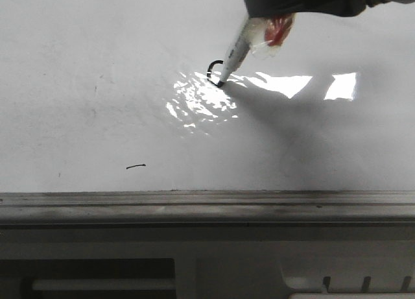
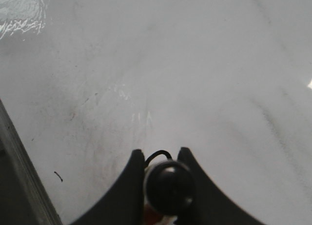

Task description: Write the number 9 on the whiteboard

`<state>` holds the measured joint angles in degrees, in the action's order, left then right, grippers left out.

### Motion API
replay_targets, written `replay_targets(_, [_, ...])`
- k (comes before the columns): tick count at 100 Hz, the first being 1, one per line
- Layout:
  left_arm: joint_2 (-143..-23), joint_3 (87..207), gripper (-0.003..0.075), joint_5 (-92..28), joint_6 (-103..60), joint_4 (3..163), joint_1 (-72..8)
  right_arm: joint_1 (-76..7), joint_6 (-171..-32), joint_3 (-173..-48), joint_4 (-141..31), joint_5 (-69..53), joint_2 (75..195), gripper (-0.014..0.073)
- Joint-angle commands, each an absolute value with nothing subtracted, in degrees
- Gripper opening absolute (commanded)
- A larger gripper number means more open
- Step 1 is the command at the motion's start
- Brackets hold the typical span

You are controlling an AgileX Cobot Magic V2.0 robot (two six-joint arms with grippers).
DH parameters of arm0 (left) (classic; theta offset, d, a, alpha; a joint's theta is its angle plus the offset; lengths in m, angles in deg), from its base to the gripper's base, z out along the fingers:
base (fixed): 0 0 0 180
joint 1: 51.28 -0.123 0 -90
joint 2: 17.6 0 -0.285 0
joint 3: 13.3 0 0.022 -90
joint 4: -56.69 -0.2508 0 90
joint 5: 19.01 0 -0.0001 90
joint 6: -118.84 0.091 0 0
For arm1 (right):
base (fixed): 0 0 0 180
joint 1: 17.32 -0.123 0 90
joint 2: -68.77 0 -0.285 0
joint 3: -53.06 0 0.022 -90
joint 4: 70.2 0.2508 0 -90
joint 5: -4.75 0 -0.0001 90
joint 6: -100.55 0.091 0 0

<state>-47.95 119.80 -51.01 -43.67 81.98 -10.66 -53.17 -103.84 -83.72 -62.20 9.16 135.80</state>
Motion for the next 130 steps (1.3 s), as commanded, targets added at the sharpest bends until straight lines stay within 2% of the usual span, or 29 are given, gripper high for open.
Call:
replay_targets(1, [-48.3,121.3,0.0209,-47.1,-44.1,83.0,-10.7,-50.5,-105.1,-85.7,-62.7,9.7,135.6,-0.0050])
replay_targets(22, [-48.3,121.3,0.0209,-47.1,-44.1,82.0,-10.7,-50.3,-105.3,-88.0,-62.8,8.8,135.7,-0.0050])
replay_targets(42, [-48.3,121.3,0.0209,-47.1,-44.1,82.0,-10.7,-50.4,-105.3,-86.2,-59.7,-1.3,136.2,-0.0049])
replay_targets(62, [-48.3,121.0,0.0209,-47.1,-44.1,82.0,-10.7,-53.3,-105.3,-80.1,-57.6,0.8,137.8,-0.0050])
replay_targets(97, [-48.3,119.2,0.0209,-46.5,-44.1,82.0,-10.7,-53.6,-105.3,-80.1,-57.0,2.4,137.7,-0.0050])
replay_targets(130, [-48.3,119.1,0.0209,-43.8,-44.1,82.0,-10.7,-53.6,-105.3,-80.2,-55.5,-2.7,138.3,-0.0050])
